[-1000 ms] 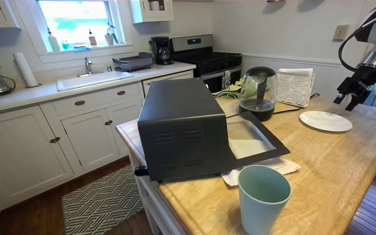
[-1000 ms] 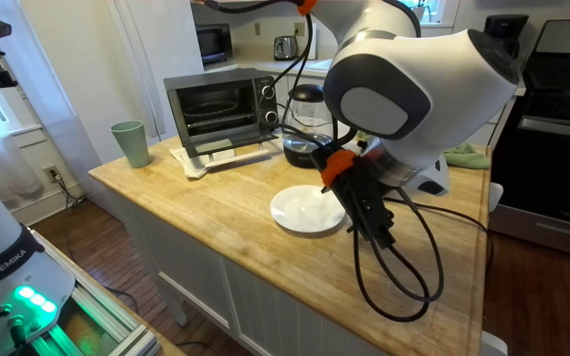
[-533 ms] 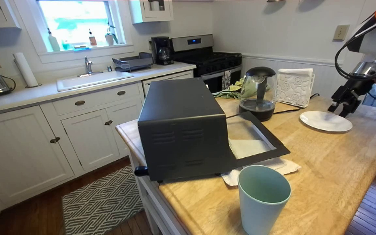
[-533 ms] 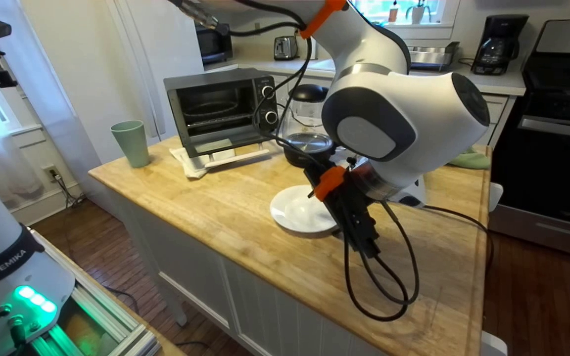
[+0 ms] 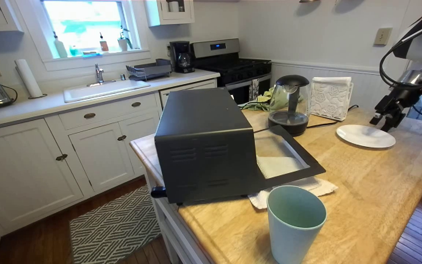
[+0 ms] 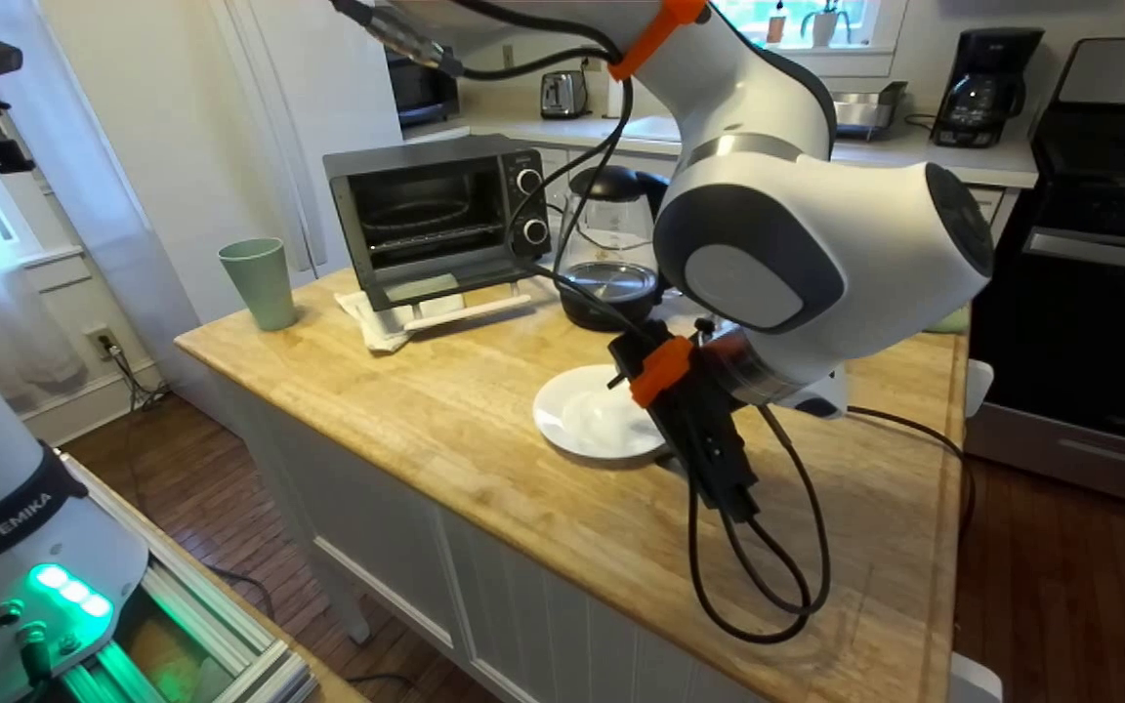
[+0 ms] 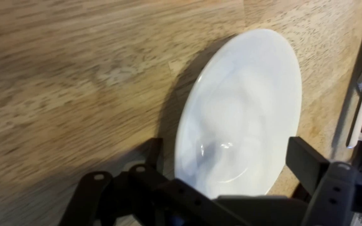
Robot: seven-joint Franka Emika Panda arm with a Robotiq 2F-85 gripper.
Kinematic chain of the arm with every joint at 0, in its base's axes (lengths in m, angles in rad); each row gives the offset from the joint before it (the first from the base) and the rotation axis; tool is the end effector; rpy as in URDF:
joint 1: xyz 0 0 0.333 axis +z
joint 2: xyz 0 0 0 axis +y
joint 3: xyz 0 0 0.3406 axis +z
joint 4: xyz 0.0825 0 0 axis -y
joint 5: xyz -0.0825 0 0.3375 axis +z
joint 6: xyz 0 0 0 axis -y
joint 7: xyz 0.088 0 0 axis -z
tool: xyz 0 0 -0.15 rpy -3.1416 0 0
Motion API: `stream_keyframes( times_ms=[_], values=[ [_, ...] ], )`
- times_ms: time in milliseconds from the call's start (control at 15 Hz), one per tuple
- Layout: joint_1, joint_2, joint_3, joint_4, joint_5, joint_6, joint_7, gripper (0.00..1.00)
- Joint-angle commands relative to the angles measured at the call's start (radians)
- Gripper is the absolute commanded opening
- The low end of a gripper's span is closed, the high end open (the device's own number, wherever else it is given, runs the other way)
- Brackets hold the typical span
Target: Pick up the paper plate and in the oven on top of the oven wire rack
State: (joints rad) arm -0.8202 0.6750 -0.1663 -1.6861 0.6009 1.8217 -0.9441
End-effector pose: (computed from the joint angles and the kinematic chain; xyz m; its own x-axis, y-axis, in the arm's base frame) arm 0.3880 -0.4455 0.2043 0.9459 -0.3203 -0.0521 -0.2849 -0.7429 -0.6058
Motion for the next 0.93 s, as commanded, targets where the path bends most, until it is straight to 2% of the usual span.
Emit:
stream_keyframes(
  times_ms=[0,333,533,600,867],
  values=[
    [-0.037,0.051,0.03,0.068,-0.005,-0.07,-0.019,1.0],
    [-0.044,0.081,0.036,0.1,-0.009,-0.078,-0.015,1.0],
    [-0.051,0.102,0.039,0.121,-0.002,-0.082,-0.009,0.83],
    [-0.054,0.108,0.042,0.125,0.0,-0.082,-0.006,0.86],
    [-0.057,0.111,0.047,0.131,-0.001,-0.085,-0.002,0.77]
  ],
)
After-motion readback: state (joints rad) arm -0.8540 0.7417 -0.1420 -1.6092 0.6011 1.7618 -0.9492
